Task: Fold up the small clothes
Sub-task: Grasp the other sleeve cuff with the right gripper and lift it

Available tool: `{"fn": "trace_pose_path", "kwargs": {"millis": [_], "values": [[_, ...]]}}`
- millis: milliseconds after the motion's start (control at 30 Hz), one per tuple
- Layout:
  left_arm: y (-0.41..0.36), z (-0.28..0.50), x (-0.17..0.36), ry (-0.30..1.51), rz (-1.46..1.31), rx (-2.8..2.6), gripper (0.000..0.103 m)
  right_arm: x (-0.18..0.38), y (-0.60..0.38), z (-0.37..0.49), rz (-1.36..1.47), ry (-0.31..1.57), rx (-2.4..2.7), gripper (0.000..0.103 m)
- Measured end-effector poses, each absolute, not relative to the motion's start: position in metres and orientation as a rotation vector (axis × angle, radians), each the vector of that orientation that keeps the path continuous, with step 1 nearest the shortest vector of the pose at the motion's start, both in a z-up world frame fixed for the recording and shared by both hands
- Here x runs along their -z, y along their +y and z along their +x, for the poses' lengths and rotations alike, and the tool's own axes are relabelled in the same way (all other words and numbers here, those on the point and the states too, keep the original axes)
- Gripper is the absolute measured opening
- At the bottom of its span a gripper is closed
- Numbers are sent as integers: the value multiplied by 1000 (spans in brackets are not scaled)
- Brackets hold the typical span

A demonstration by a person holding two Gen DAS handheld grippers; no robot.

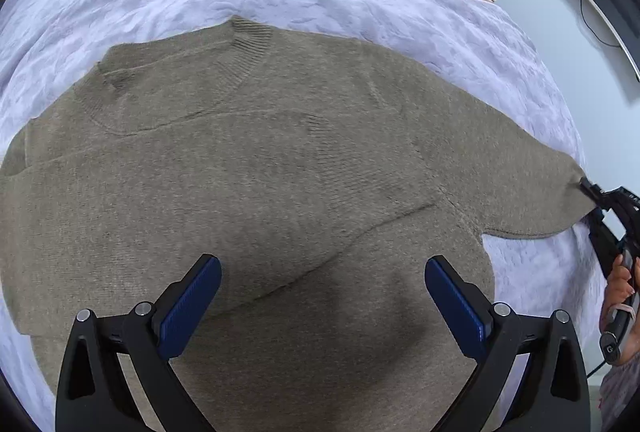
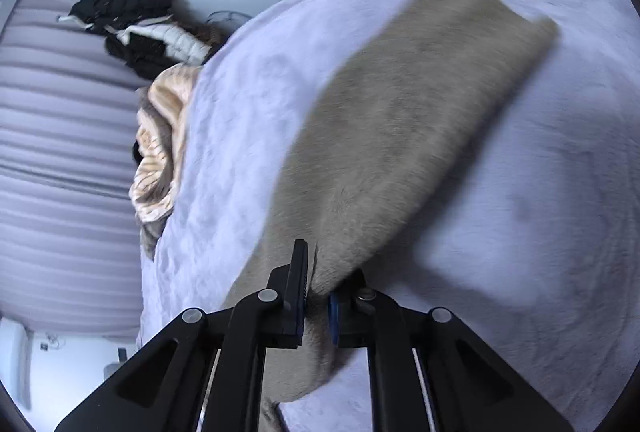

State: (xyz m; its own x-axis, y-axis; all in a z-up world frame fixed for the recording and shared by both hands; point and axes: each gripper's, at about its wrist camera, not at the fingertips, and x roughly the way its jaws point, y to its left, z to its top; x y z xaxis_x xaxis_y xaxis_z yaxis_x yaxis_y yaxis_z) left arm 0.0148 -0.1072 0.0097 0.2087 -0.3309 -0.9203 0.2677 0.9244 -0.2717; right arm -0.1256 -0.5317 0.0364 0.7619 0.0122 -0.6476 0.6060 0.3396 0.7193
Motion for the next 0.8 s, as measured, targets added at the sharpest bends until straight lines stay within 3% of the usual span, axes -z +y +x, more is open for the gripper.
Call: {"fn": "trace_pose_path", "kwargs": {"millis": [200, 367, 567, 633, 667, 700, 800], "values": [[-68, 22, -12, 1290, -86, 360, 102, -90, -450, -47, 902, 692, 112, 9], [-12, 25, -16, 1272, -121, 274, 102, -114, -322, 20, 587, 798, -195, 9], [63, 18, -13, 1235, -208, 118, 102, -57, -180, 49, 401, 1030, -405, 10], [82, 15, -7, 1243, -227, 89, 102, -22, -151, 54, 354, 1162, -384, 15], [90, 12, -4, 1246, -231, 79, 102, -7, -149, 55, 334, 1214, -360, 22], [95, 10, -2, 1247, -232, 72, 102, 5, -145, 53, 327, 1256, -331, 37], [109, 3, 1, 1240, -244, 61, 102, 4, -159, 40, 454, 1213, -294, 52]]}}
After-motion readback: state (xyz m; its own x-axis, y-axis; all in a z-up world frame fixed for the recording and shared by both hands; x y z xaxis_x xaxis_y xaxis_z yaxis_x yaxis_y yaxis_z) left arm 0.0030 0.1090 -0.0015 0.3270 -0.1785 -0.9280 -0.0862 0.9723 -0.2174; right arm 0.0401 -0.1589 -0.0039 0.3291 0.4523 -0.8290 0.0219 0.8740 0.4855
